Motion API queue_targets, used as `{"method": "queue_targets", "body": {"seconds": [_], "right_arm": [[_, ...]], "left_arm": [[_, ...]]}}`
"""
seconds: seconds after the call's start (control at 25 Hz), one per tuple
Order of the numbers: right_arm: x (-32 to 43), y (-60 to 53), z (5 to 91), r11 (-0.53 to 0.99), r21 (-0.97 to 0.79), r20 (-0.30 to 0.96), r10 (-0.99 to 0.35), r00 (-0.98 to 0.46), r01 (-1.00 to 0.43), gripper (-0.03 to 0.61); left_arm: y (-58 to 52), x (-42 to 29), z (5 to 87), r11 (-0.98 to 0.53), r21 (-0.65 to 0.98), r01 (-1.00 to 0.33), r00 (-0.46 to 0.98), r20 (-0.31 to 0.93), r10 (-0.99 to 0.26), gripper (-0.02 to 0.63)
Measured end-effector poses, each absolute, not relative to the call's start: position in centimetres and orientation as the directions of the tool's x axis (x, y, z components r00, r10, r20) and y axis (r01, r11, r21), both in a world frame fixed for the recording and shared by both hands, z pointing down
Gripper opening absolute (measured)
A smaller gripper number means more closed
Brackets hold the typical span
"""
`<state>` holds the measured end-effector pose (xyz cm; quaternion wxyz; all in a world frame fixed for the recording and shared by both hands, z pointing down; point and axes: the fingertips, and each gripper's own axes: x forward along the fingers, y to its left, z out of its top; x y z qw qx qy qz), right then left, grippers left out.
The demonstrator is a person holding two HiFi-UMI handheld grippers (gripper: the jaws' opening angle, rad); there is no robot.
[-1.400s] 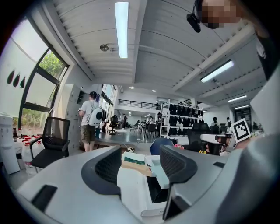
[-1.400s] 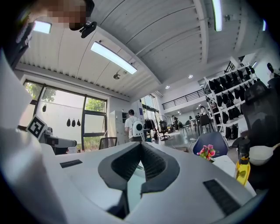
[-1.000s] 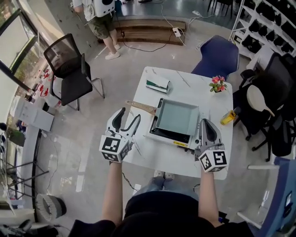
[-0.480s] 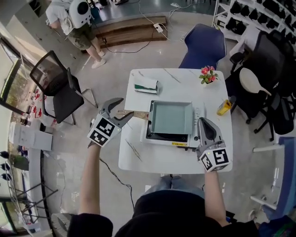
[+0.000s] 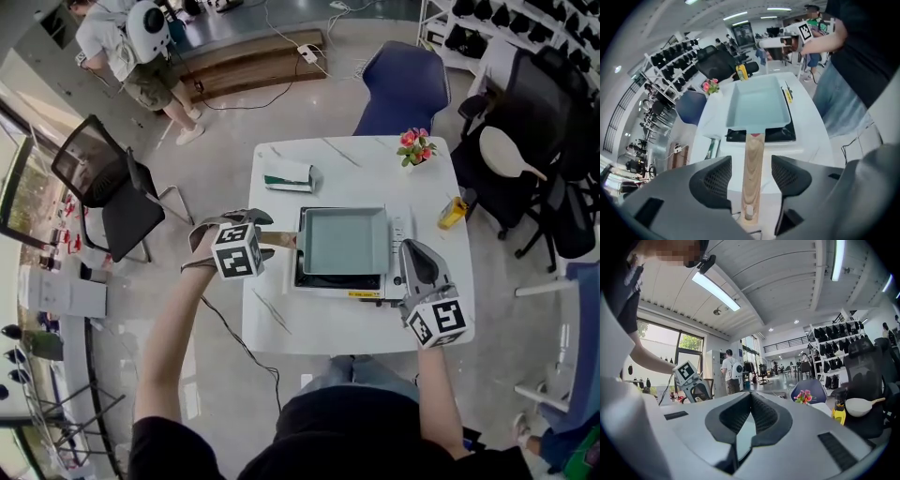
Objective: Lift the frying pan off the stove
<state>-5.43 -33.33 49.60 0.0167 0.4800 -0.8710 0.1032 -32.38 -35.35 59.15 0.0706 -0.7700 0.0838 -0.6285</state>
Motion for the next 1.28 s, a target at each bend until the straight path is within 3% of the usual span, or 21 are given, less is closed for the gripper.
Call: {"method": "queue_targets", "body": {"seconds": [0.2, 0.68, 0.96, 1.28], "right_arm": [[-5.4, -33.2, 50.1, 0.522, -0.166, 0.134, -0.829, -0.543, -0.837, 0.002], [-4.8, -33.1, 50.8, 0.504, -0.185, 0.156, -0.832, -0.532, -0.844, 0.002], [-4.5, -33.0, 51.0, 0.501, -0.189, 0.162, -0.832, -0.530, -0.844, 0.002], [-4.0, -32.8, 51.2, 0.500, -0.188, 0.160, -0.834, -0.529, -0.845, 0.002]], "left_arm": [[-35.4, -32.8, 62.7, -0.989, -0.142, 0.042, 0.085, 0.987, -0.138, 0.273], [-34.8, -32.6, 67.5, -0.996, -0.003, 0.089, -0.019, 1.000, -0.004, 0.215], [-34.8, -32.5, 68.3, -0.996, 0.004, 0.094, -0.037, 0.999, 0.001, 0.101], [-35.0, -32.7, 68.4, -0.995, -0.004, 0.098, -0.052, 0.999, -0.009, 0.048]]}}
